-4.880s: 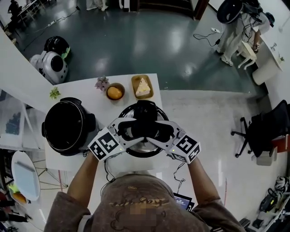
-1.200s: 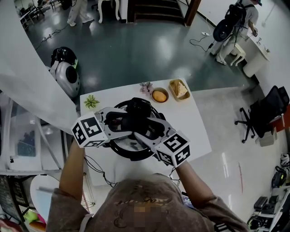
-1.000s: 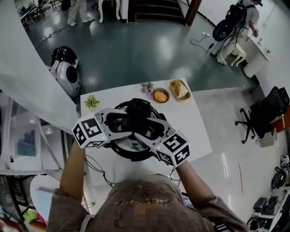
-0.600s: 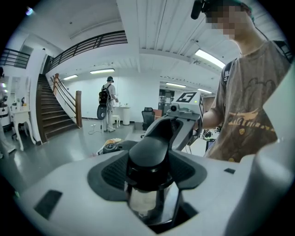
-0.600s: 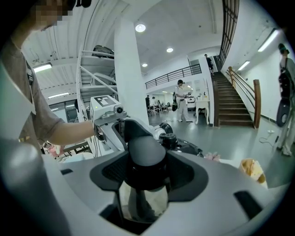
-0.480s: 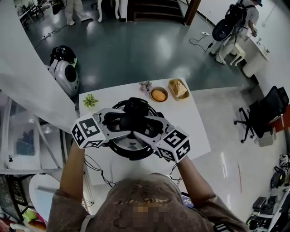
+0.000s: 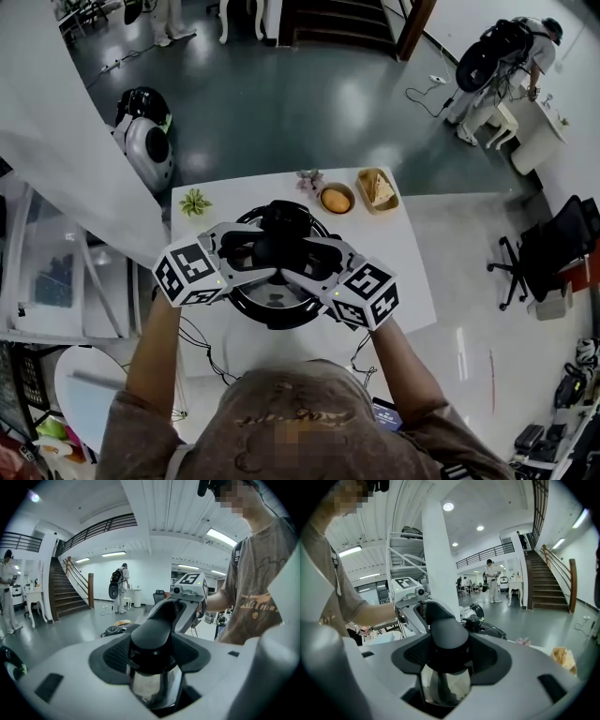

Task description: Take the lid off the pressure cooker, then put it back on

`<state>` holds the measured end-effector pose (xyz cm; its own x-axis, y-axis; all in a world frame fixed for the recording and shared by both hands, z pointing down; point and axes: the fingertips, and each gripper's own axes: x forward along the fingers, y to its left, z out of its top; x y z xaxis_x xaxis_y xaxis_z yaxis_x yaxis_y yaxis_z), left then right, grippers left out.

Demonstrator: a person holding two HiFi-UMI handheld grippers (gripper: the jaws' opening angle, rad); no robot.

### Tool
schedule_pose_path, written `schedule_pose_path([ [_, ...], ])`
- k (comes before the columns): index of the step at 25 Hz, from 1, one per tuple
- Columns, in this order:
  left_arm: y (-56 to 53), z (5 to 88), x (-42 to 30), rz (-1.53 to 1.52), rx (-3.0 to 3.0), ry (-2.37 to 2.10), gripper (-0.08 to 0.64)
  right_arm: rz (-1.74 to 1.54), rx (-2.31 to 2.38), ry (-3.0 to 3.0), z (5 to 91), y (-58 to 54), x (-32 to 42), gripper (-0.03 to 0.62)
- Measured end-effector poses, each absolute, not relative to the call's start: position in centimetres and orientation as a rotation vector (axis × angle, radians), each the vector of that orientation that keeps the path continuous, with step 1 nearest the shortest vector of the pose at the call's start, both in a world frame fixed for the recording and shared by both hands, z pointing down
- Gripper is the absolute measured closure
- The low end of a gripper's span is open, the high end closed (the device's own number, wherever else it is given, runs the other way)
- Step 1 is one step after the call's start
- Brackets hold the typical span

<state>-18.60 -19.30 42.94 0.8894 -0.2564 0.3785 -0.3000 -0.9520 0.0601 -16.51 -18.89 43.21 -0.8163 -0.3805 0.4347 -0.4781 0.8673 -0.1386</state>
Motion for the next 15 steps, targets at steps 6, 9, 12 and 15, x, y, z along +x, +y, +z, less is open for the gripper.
schedule_pose_path([
  [6, -19.27, 43.0, -18.81, 0.544, 2.895, -0.592, 0.288, 0.312, 0.472, -2.663, 43.33, -19.11, -16.67, 0.337],
  [9, -19.17, 43.06, -18.76, 0.539, 2.869, -0.664, 0.288, 0.299, 0.4, -2.67, 43.38, -19.13, -16.63, 0.337],
  [12, -19.21, 43.02, -18.9, 0.531, 2.847, -0.737, 0.288, 0.283, 0.334, -2.676, 43.33, -19.31, -16.77, 0.337],
  [15, -19.24, 42.99, -19.05, 0.526, 2.824, -0.798, 0.288, 0.274, 0.275, -2.678, 43.28, -19.43, -16.89, 0.337],
])
